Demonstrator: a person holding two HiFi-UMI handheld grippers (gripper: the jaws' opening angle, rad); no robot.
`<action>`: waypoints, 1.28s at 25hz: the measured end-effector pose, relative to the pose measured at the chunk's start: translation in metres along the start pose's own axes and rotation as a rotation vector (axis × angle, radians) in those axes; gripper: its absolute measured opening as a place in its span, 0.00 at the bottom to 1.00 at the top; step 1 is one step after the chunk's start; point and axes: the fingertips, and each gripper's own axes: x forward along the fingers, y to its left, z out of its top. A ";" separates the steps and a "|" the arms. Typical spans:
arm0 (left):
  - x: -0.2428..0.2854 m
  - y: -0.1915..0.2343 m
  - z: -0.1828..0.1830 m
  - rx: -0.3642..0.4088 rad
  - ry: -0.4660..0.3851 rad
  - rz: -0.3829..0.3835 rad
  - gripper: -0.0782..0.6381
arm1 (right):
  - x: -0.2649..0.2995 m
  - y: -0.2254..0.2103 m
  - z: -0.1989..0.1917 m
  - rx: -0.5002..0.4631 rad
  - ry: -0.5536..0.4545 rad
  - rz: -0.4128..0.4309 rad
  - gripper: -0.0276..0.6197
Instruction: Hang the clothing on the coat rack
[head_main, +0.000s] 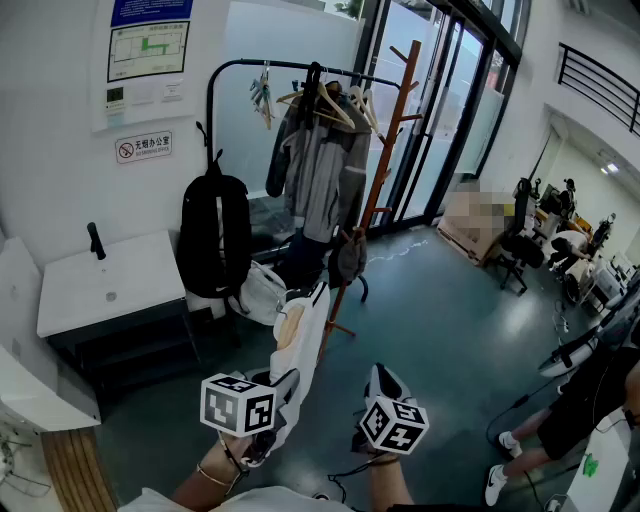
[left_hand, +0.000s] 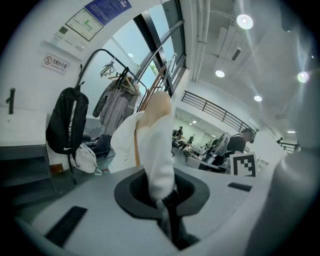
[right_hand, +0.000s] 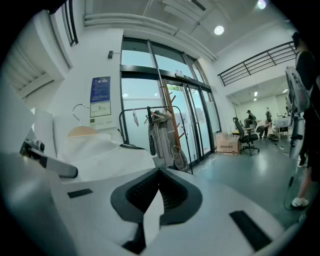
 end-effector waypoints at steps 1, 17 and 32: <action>-0.002 0.003 0.001 0.005 -0.001 0.001 0.15 | 0.001 0.004 0.001 -0.003 -0.006 0.001 0.08; -0.036 0.041 -0.005 0.004 0.015 0.008 0.15 | 0.001 0.040 -0.006 0.054 -0.059 -0.034 0.08; -0.014 0.048 0.015 0.038 -0.001 0.018 0.14 | 0.026 0.031 -0.007 0.044 -0.030 -0.051 0.08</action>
